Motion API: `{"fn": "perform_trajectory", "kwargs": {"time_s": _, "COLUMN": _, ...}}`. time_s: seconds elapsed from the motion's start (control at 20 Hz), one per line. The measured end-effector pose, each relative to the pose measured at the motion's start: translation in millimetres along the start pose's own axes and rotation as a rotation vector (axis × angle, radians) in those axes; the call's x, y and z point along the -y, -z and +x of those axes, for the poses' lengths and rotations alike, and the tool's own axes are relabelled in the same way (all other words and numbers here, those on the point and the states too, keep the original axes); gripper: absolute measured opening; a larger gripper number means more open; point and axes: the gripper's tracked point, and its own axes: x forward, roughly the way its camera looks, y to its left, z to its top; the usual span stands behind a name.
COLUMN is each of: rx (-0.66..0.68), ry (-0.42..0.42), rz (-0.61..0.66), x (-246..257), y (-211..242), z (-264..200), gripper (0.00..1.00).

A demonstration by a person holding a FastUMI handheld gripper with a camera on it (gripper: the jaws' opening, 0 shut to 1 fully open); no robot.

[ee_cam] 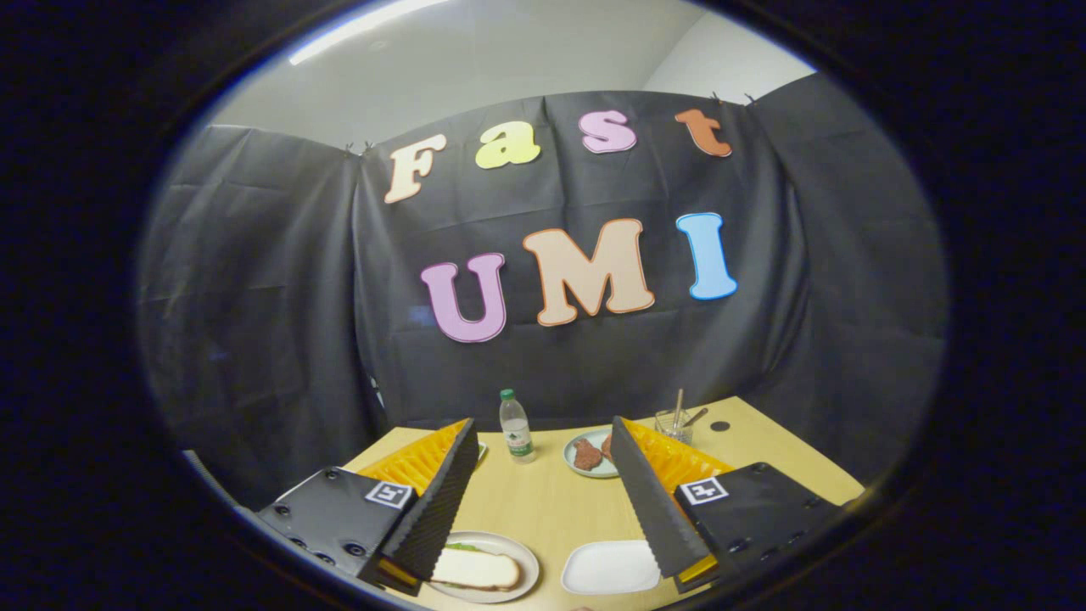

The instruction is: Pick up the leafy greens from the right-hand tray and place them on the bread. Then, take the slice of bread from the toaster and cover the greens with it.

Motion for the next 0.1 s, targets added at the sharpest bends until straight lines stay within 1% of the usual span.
{"fn": "perform_trajectory", "kwargs": {"time_s": 0.1, "rx": 0.001, "ry": 0.004, "rz": -0.010, "x": 3.1, "y": -1.7, "z": -3.6, "gripper": 0.98}}
